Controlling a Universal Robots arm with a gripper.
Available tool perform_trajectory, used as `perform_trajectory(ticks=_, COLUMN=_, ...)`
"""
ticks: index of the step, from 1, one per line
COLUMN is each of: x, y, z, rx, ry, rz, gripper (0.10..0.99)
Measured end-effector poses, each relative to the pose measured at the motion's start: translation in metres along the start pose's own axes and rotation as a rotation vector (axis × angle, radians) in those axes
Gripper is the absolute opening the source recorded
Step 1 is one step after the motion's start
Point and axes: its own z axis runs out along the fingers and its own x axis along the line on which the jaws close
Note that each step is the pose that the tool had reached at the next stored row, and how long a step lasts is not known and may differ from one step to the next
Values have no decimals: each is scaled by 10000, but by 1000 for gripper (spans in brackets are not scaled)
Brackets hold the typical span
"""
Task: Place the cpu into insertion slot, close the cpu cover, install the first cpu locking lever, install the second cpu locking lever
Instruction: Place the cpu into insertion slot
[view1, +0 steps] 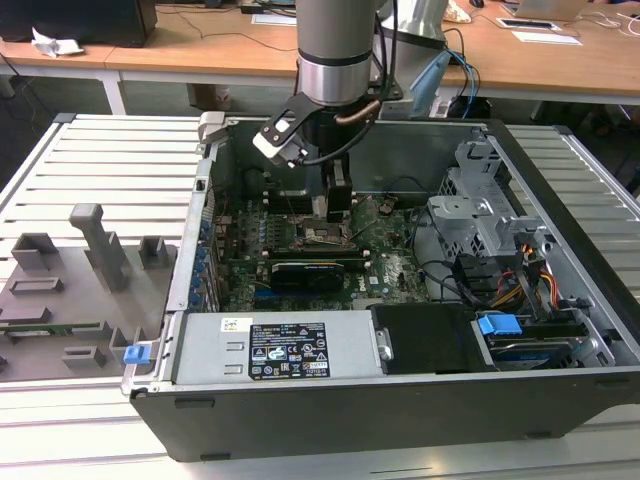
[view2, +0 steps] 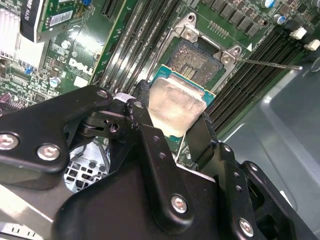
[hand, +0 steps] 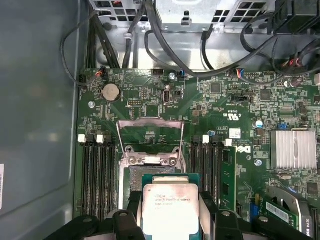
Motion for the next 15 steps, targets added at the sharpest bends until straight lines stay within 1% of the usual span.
perform_trajectory(ticks=2, x=-1, y=-5, z=36, rx=6, ry=11, rz=-111, gripper=537)
perform_trajectory(ticks=4, x=-2, y=-13, z=81, rx=13, ry=34, rz=-385, gripper=537)
perform_trajectory(ticks=5, x=2, y=-20, z=109, rx=13, ry=36, rz=-400, gripper=537)
perform_trajectory(ticks=8, x=6, y=-35, z=174, rx=14, ry=11, rz=-377, gripper=537)
perform_trajectory(ticks=10, x=8, y=-47, z=213, rx=8, ry=-11, rz=-123, gripper=537)
perform_trajectory(ticks=15, x=10, y=-53, z=240, rx=6, ry=-16, rz=-44, gripper=537)
